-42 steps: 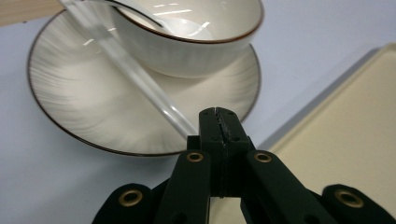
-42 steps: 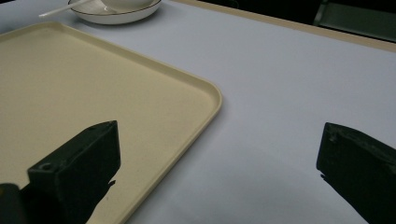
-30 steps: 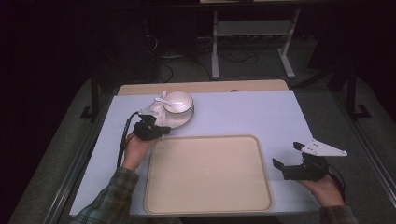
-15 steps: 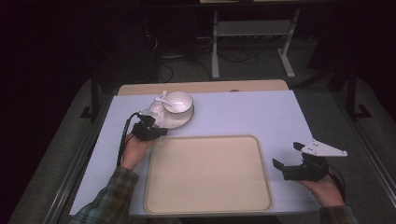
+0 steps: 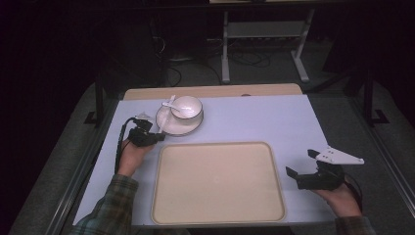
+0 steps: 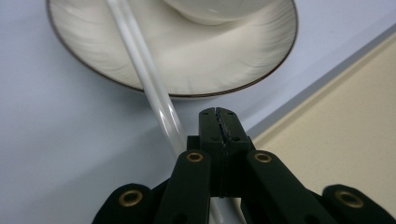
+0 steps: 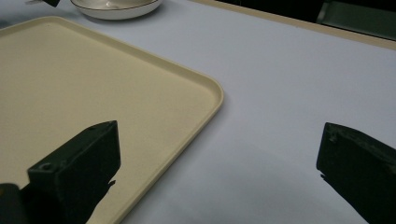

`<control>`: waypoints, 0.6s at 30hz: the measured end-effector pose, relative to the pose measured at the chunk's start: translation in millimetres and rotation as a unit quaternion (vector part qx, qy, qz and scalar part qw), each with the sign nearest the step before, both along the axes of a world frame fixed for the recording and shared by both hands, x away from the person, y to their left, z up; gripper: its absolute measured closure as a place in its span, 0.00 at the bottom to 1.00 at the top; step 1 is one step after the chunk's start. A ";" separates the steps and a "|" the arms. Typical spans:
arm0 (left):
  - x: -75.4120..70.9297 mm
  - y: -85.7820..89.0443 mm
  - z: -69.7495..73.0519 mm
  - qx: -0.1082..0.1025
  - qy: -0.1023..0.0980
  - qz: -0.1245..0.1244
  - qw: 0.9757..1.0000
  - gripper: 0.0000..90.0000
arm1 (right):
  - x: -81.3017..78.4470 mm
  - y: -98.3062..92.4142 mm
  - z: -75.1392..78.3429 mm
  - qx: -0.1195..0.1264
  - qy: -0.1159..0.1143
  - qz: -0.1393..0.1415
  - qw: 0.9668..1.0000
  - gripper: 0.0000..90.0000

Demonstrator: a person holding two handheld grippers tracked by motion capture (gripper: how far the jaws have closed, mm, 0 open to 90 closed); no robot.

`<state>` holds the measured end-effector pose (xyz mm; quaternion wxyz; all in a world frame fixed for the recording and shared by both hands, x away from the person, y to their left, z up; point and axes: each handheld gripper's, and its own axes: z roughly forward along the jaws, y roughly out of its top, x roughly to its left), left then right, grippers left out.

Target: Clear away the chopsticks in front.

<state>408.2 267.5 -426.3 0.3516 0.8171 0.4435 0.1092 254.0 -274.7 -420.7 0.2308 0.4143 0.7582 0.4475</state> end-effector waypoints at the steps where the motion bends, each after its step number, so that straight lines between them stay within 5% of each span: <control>1: 0.3 2.5 -0.1 -0.002 0.000 0.003 1.000 1.00 | 0.0 0.0 -0.1 0.000 0.001 0.000 1.000 0.00; 18: 0.5 20.7 5.1 -0.006 -0.006 0.021 1.000 1.00 | 0.1 0.8 -0.5 -0.002 0.001 0.003 1.000 0.00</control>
